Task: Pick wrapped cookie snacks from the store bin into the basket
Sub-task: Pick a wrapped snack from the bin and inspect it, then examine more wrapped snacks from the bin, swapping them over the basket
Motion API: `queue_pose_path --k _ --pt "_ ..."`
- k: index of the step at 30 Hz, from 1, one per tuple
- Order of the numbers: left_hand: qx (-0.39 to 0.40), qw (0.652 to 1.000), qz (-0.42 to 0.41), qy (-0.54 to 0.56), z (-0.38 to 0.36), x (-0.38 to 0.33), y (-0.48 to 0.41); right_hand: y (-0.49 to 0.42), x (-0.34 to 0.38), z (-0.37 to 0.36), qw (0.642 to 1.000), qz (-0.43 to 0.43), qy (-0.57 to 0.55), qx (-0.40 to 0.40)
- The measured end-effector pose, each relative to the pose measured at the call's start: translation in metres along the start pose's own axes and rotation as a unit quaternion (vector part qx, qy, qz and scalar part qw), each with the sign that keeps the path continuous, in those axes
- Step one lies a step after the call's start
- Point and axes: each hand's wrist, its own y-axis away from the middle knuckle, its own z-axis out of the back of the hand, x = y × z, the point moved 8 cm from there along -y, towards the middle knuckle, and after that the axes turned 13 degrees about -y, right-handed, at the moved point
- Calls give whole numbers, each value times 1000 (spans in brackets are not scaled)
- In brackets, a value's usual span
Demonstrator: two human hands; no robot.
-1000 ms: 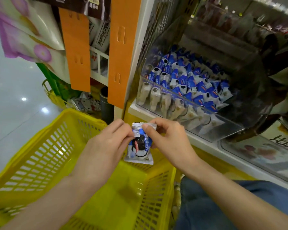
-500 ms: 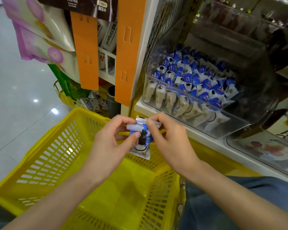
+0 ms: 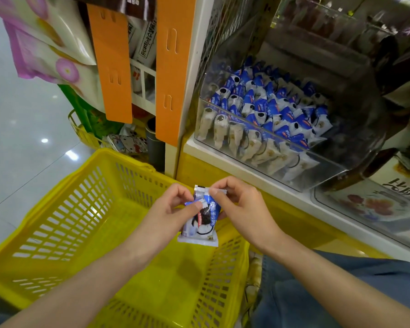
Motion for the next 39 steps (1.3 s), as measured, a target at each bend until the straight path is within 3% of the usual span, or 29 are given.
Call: queue_pose_path --k 8,11,15,19,27,34,39 --pt "63 991 107 -53 -40 66 0 32 -60 15 996 -75 -41 4" --pt "73 985 119 -102 -43 96 -9 43 -80 35 994 -66 77 -47" --pt "47 973 177 -143 -39 151 -25 53 -116 75 957 -102 236 -131" --pt "24 952 242 -184 -46 215 -36 51 -159 74 968 -180 115 -128" --pt "-15 909 321 -265 -52 306 -27 47 -177 61 967 -119 56 -217" --pt "-9 912 297 -284 -50 321 -31 48 -180 60 964 -93 78 -236" --pt "-67 944 199 -255 -43 259 -55 45 -182 66 966 -89 82 -229"
